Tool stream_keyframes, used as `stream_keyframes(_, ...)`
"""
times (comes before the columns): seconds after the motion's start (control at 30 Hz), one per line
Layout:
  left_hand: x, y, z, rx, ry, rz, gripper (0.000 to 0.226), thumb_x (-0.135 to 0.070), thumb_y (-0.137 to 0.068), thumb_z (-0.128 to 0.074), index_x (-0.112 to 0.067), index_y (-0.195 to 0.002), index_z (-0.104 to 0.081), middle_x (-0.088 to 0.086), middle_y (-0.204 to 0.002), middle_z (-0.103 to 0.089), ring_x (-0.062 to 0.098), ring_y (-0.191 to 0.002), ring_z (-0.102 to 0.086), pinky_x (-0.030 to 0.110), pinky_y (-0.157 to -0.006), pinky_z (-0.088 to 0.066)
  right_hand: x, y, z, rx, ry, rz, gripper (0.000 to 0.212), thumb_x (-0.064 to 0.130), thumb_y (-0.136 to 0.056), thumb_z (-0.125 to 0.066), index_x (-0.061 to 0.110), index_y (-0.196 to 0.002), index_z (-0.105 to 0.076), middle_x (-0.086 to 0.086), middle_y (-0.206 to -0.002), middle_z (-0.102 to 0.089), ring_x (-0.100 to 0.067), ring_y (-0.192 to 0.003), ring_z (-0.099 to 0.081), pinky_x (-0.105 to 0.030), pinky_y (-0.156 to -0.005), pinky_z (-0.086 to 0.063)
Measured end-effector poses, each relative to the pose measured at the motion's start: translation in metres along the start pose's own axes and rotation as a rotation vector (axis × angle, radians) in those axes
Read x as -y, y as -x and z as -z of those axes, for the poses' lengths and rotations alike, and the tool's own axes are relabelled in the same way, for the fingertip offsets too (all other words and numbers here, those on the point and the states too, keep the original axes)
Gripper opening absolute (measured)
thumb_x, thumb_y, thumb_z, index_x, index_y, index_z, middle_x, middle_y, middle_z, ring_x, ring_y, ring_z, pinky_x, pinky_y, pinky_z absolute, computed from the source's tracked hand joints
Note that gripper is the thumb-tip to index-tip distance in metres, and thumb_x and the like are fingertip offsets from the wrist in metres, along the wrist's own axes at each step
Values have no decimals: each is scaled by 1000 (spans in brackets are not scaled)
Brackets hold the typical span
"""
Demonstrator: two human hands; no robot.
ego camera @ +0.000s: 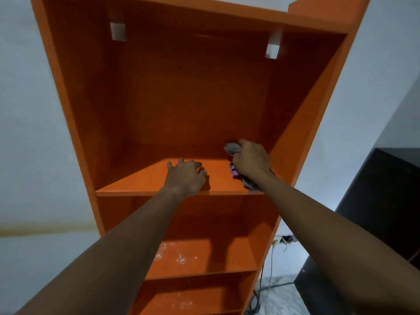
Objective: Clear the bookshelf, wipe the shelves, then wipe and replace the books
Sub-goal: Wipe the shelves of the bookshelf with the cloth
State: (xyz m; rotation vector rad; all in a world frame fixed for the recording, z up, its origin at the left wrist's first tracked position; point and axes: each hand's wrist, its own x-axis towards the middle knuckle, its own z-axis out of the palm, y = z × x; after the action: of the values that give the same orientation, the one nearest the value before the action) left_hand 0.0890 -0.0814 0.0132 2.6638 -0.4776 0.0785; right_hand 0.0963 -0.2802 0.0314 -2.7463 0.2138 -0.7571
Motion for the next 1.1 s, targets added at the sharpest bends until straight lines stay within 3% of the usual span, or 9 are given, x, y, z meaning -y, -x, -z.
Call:
stream_keyframes(0.07, -16, -6, -11, 9, 3, -22, 41, -34, -104, -44, -14, -136, -60, 11, -138, -61, 33, -138, -42, 62, -119, -10, -17, -13, 12, -100, 263, 13, 18, 13, -91, -54, 13, -103, -66, -13, -109, -69, -36, -107, -58, -39, -77, -42)
stream_keyframes(0.17, -23, -9, -22, -84, 19, 6, 37, -32, -103, -45, -11, -127, -64, 12, -127, -66, 30, -125, -53, 58, -119, -15, -37, -34, 11, -21, 648, 69, 14, 16, -94, -54, 18, -86, -66, -7, -103, -72, -29, -110, -57, -43, -100, -37)
stream_keyframes(0.3, -23, -11, -28, -133, 3, 3, 36, -33, -103, -44, -12, -123, -66, 8, -127, -64, 28, -123, -54, 57, -120, -16, -52, -52, -18, 360, 926, 94, 38, 22, -101, -42, 16, -130, -67, -10, -149, -52, -34, -147, -29, -56, -122, -6)
stream_keyframes(0.43, -21, -17, -31, -119, 5, -5, 37, -32, -106, -41, -13, -129, -63, 5, -134, -61, 28, -129, -50, 61, -121, -9, -37, -78, -24, 633, 607, -91, 50, 28, -108, -25, 17, -153, -43, -14, -166, -27, -38, -152, -20, -61, -122, -7)
stream_keyframes(0.53, -19, -18, -32, -118, -4, -10, 38, -31, -107, -40, -14, -134, -60, 4, -138, -58, 28, -132, -48, 62, -121, -7, -33, -84, -26, 676, 483, -162, 51, 28, -108, -24, 15, -157, -34, -14, -168, -22, -38, -153, -20, -60, -122, -16)
stream_keyframes(0.67, -19, -14, -32, -106, 2, -2, 38, -29, -107, -37, -14, -130, -63, 4, -134, -61, 26, -131, -48, 62, -121, -6, -32, -69, -31, 551, 532, -90, 47, 22, -105, -30, 18, -147, -52, -13, -157, -42, -39, -145, -33, -60, -120, -11)
stream_keyframes(0.87, -19, -12, -28, -161, 82, 20, 34, -27, -107, -40, -14, -124, -67, 8, -111, -70, 29, -120, -58, 61, -122, -9, -32, -41, -38, 259, 366, -93, 35, 24, -98, -38, 12, -111, -68, -16, -124, -67, -39, -117, -55, -47, -102, -33)
stream_keyframes(0.97, -14, -12, -28, -248, 241, 24, 38, -27, -105, -46, -13, -136, -62, 14, -115, -73, 34, -117, -62, 62, -118, -26, -23, -26, -43, 233, 158, -51, 34, 27, -99, -37, 15, -119, -62, -18, -128, -65, -43, -120, -52, -47, -100, -34)
stream_keyframes(1.1, 3, -1, -21, -407, 399, 50, 40, -21, -101, -52, -12, -139, -60, 16, -105, -76, 33, -86, -70, 52, -94, -53, 7, -17, -45, 396, -68, 97, 41, 25, -102, -38, 21, -140, -54, -10, -143, -58, -40, -130, -49, -48, -104, -41)
